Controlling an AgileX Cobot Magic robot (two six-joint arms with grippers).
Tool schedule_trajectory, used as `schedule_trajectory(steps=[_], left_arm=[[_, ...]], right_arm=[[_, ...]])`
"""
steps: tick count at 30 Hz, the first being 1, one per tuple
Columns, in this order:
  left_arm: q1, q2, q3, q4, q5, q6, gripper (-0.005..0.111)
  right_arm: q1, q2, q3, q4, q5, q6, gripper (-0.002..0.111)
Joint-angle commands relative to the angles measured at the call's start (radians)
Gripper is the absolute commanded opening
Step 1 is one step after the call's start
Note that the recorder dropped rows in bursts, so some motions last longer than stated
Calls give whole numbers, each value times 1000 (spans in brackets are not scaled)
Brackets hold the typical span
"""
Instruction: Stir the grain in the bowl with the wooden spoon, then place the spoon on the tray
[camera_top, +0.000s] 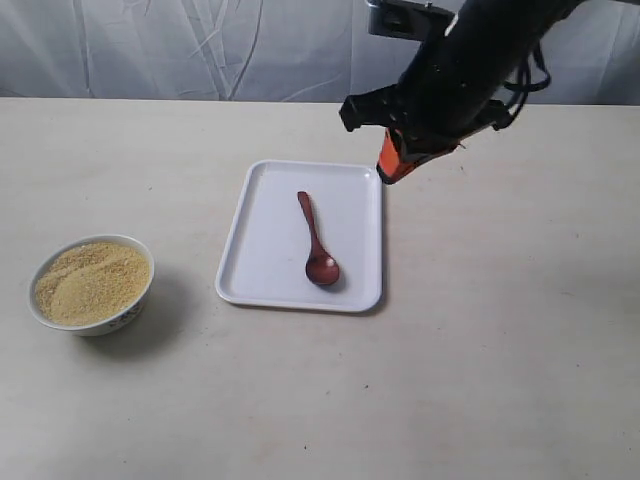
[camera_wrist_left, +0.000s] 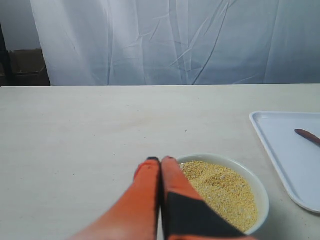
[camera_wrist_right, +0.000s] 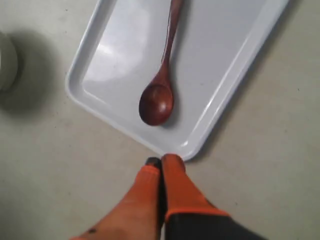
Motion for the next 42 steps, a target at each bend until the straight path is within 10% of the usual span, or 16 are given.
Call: schedule_trajectory(steps=[1, 23, 42], left_arm=[[0, -5, 5, 8, -3, -6, 0], [0, -5, 5, 8, -3, -6, 0], [0, -5, 5, 8, -3, -6, 0]], right_arm=[[-4, -195, 192, -39, -68, 0, 0], [-4, -1455, 908, -126, -478, 0, 0], [-24, -1699, 936, -73, -414, 0, 0]])
